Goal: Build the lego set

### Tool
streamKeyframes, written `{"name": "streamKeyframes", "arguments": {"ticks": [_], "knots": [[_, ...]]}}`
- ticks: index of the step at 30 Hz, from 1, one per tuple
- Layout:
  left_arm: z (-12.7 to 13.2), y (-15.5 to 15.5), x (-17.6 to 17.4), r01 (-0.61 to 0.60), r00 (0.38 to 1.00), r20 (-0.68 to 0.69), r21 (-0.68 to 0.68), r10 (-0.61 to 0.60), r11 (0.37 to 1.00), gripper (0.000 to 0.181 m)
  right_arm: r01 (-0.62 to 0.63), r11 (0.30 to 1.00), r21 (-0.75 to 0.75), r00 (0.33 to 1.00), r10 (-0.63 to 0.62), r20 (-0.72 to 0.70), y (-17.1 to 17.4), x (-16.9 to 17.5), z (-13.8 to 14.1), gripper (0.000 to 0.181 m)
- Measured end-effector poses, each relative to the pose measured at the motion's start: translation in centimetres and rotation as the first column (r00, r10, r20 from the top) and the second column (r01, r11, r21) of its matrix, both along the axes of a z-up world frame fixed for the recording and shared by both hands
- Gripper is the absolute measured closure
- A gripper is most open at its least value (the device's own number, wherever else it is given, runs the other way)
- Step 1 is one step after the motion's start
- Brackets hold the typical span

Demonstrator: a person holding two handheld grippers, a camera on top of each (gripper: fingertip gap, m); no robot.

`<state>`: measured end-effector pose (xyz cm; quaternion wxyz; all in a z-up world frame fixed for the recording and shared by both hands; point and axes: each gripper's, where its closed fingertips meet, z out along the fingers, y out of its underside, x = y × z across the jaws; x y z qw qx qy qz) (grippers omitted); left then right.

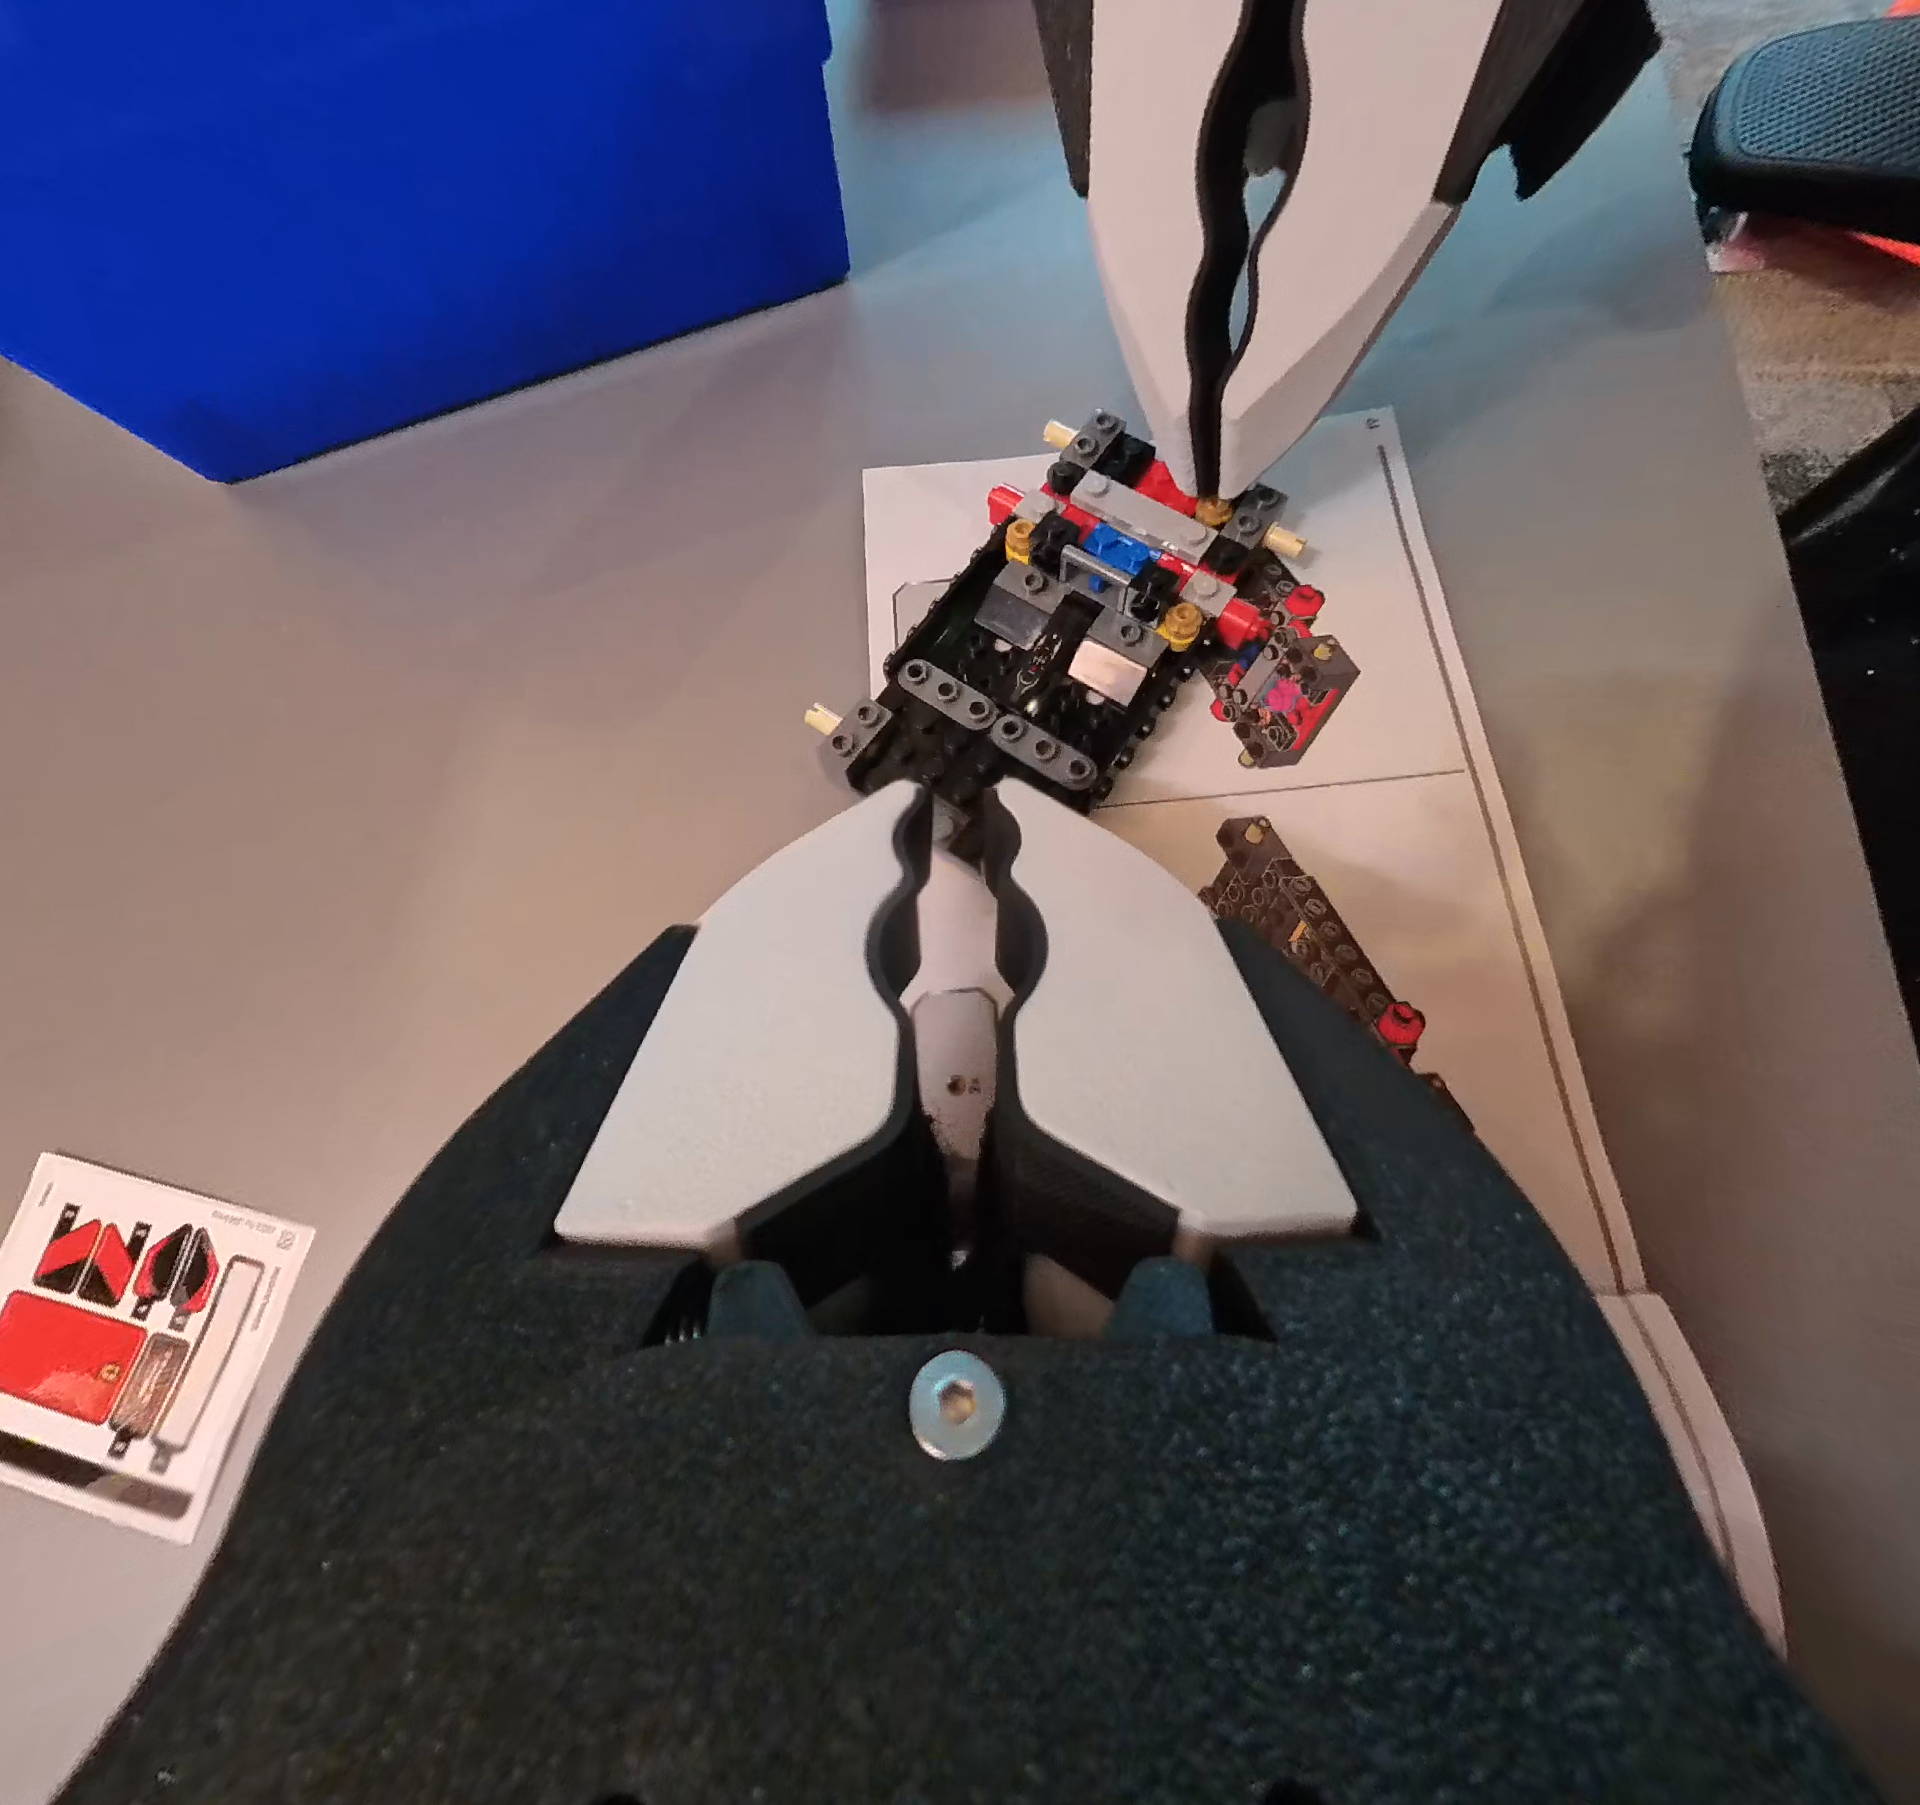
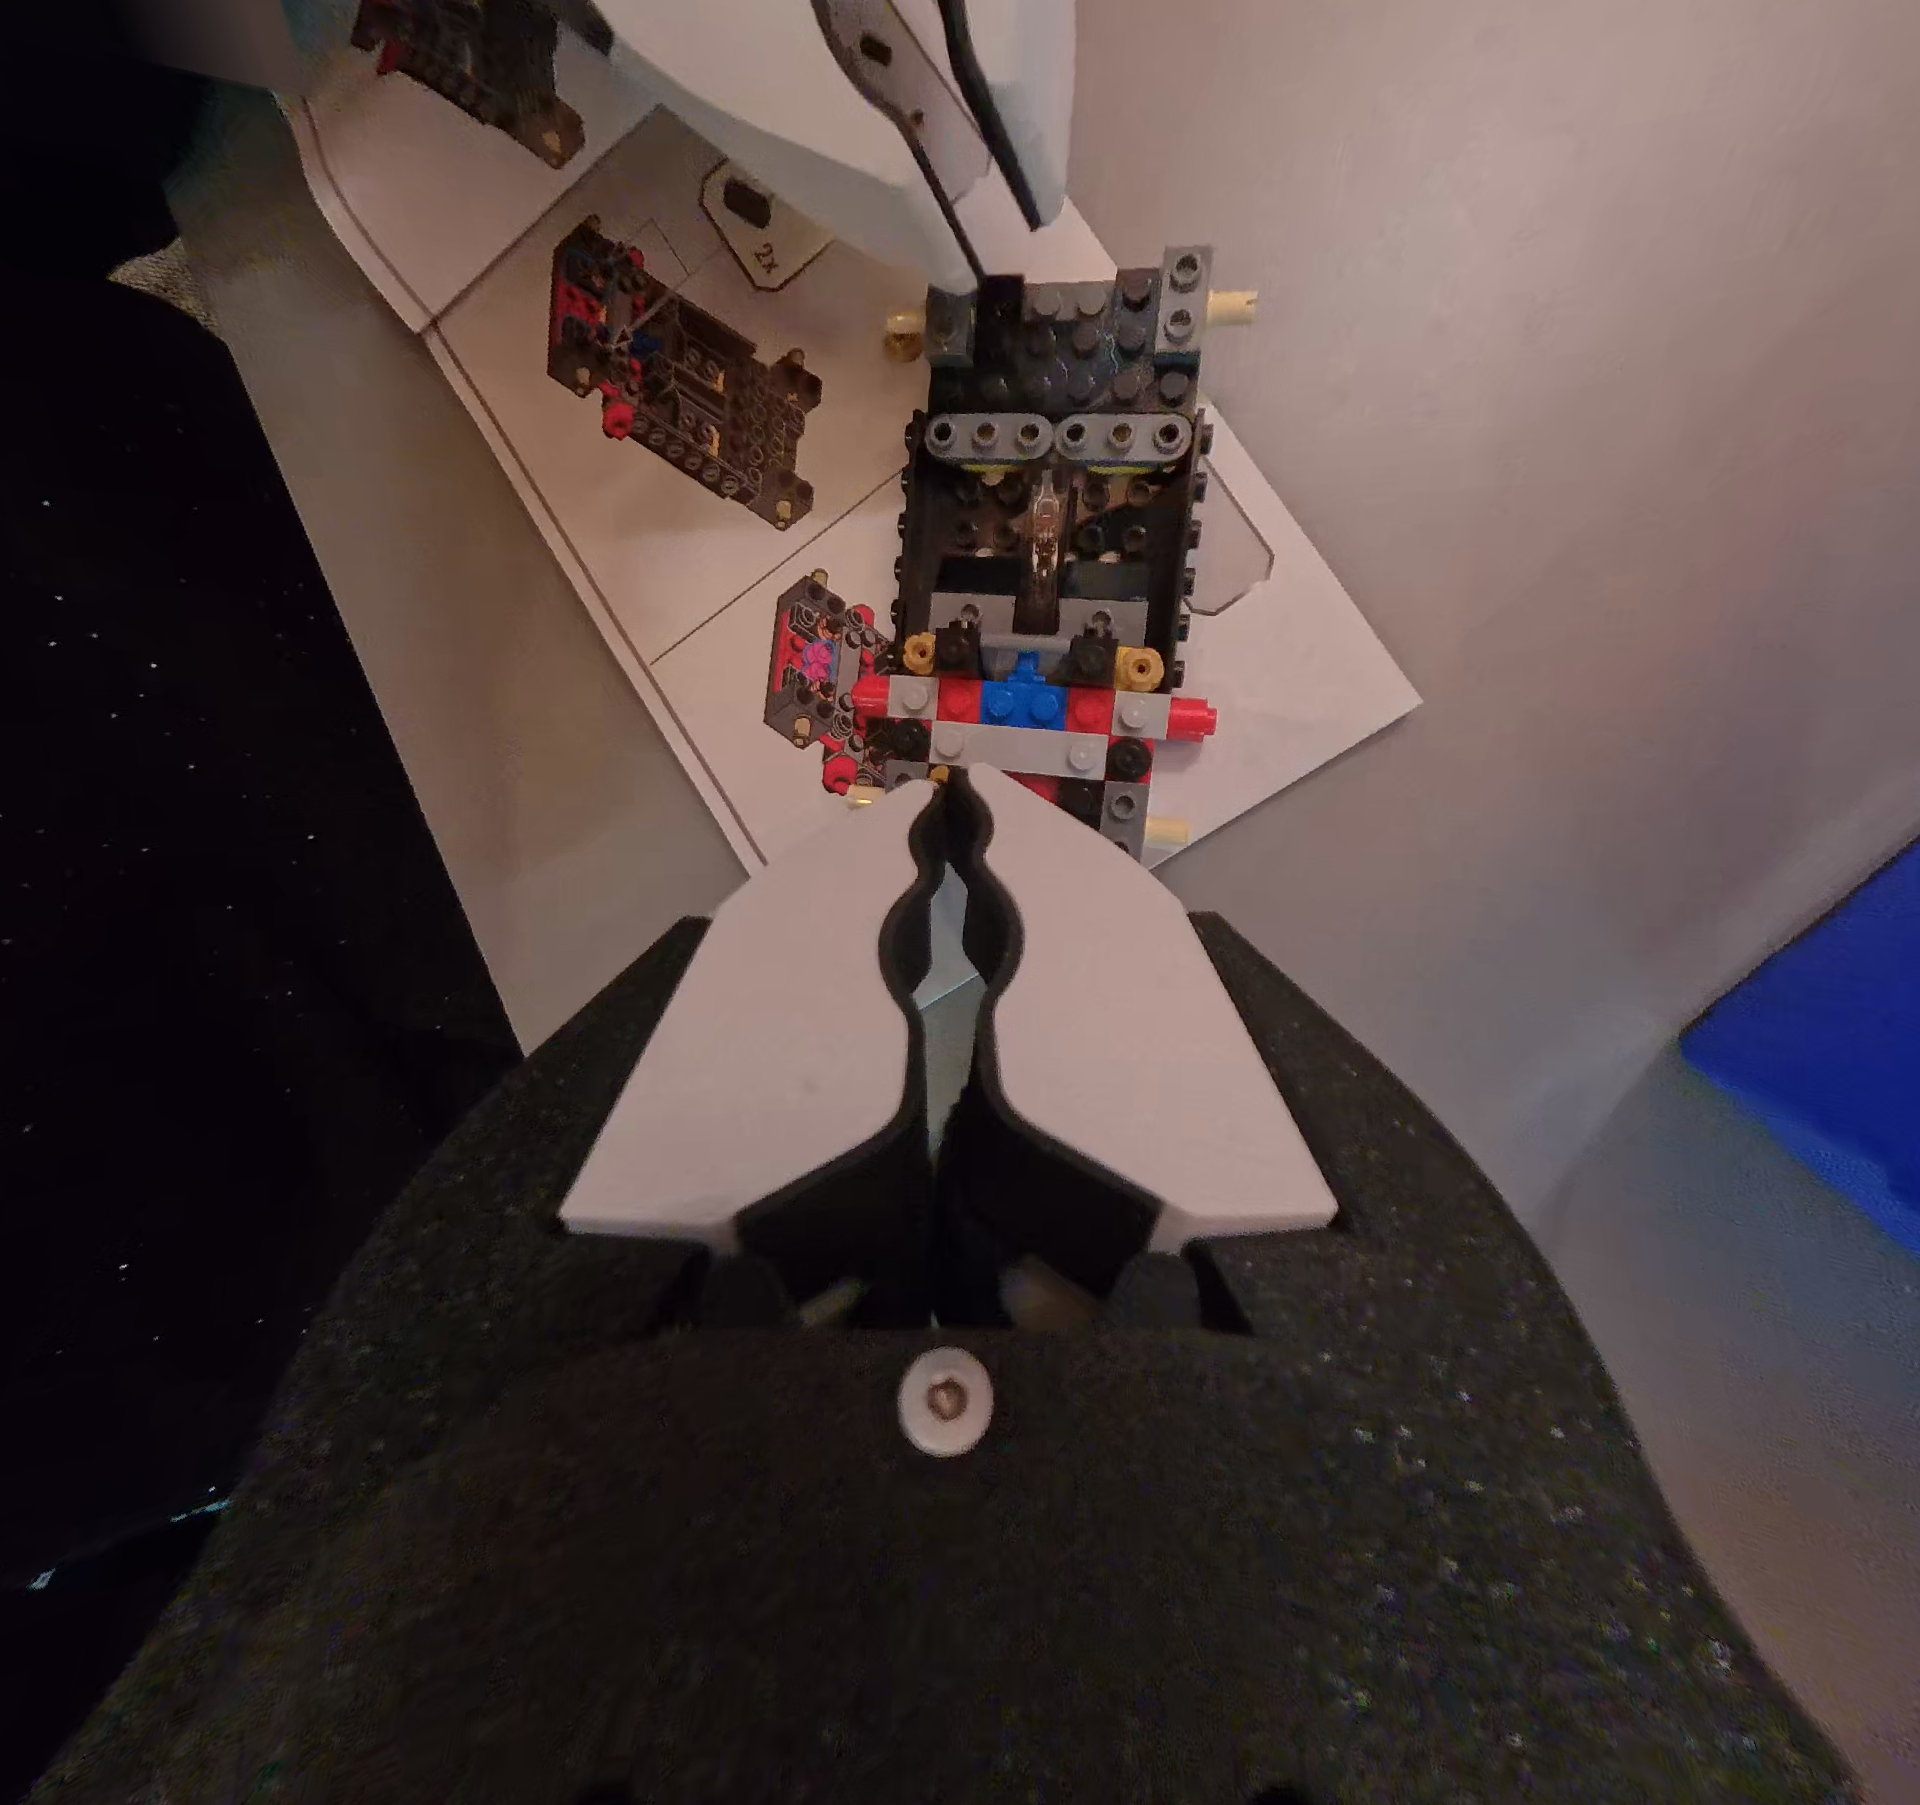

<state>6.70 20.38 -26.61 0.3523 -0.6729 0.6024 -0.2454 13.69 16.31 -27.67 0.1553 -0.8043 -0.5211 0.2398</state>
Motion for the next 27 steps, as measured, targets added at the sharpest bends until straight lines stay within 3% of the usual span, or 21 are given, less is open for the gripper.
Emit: {"name": "streamKeyframes", "arguments": {"ticks": [12, 27], "knots": [[-0.89, -0.06, 0.11, -0.014, 1.0, -0.027, -0.031, 0.013, 0.999, 0.181, 0.041, 0.999, -0.028, 0.983, -0.035, 0.181, -0.01, 0.16, -0.21, 0.181], [-1.07, 0.08, -0.05, -0.028, 1.0, -0.001, -0.075, 0.028, 0.997, 0.181, 0.051, 0.998, -0.023, 0.89, -0.035, 0.455, 0.12, 0.19, -0.33, 0.181]]}}
